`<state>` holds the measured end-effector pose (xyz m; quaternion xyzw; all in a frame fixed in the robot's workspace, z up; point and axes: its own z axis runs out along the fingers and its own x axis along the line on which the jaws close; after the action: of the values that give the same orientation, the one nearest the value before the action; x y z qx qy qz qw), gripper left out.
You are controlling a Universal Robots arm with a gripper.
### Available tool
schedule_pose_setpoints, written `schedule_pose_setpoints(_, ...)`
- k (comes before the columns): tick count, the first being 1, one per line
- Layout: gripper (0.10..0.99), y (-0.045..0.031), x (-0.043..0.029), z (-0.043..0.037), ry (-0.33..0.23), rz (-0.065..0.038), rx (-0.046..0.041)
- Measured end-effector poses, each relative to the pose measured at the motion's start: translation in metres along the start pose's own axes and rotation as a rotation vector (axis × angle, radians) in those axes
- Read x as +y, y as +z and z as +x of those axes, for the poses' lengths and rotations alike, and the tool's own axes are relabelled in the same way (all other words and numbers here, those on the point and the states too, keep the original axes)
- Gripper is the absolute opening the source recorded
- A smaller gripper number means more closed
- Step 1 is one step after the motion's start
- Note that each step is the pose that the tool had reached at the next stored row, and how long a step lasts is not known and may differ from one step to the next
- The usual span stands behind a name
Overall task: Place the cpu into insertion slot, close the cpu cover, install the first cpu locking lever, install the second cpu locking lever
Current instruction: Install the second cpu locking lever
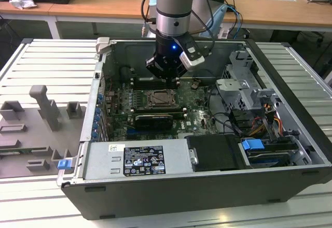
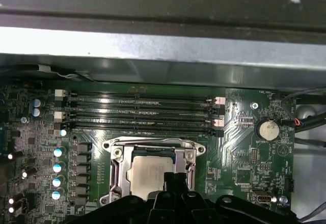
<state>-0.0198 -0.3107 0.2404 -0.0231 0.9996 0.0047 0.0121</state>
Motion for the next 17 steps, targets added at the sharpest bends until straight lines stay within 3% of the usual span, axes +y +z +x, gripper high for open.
schedule_pose_setpoints(17, 0.106, -0.0115, -0.0009, -0.0003, 0.0, 0.0, 0.0)
